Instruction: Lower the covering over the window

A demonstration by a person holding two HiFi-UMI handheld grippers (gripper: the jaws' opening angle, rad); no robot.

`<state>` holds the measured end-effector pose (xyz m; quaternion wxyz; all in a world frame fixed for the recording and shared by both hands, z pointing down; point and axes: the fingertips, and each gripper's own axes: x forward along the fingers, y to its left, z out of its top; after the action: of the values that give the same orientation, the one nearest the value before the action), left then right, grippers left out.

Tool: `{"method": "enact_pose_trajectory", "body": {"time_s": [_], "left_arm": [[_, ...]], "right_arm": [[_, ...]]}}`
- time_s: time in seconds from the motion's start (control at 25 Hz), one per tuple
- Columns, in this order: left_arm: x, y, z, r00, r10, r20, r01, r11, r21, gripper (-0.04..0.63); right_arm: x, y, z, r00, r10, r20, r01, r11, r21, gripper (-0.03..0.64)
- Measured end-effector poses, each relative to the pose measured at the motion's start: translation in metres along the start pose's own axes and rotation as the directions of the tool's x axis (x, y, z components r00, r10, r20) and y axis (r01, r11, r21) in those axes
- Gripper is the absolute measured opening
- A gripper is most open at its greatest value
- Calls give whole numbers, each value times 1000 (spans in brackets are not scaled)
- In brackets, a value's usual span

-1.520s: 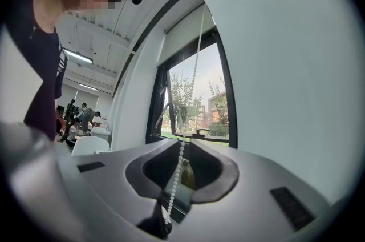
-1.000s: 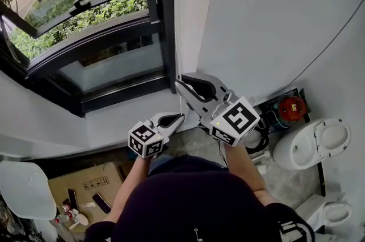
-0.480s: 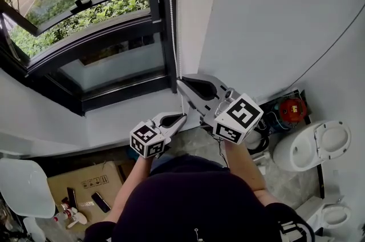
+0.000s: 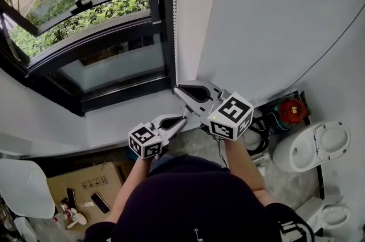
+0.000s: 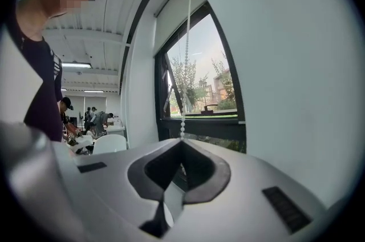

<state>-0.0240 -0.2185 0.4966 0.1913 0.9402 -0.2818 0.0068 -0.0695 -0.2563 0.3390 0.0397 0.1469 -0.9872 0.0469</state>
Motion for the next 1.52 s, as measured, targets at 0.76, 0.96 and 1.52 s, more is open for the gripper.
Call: {"method": "enact_pose_trajectory", "body": {"time_s": [0.76,0.96,1.52], "left_arm": [[-31,-1,44,999,-21,-33,22,999,31,265],[-43,13,20,975,37,-221,-23,998,65,267],[-53,-13,118,994,20,106,-40,982,187,267]], "right_arm": [[0,5,-78,970,80,-229,-54,992,116,12],[-1,6,-80,959,82,-272,-61,995,83,12],[-1,24,-82,952,146,-270,-115,985,127,12]]}}
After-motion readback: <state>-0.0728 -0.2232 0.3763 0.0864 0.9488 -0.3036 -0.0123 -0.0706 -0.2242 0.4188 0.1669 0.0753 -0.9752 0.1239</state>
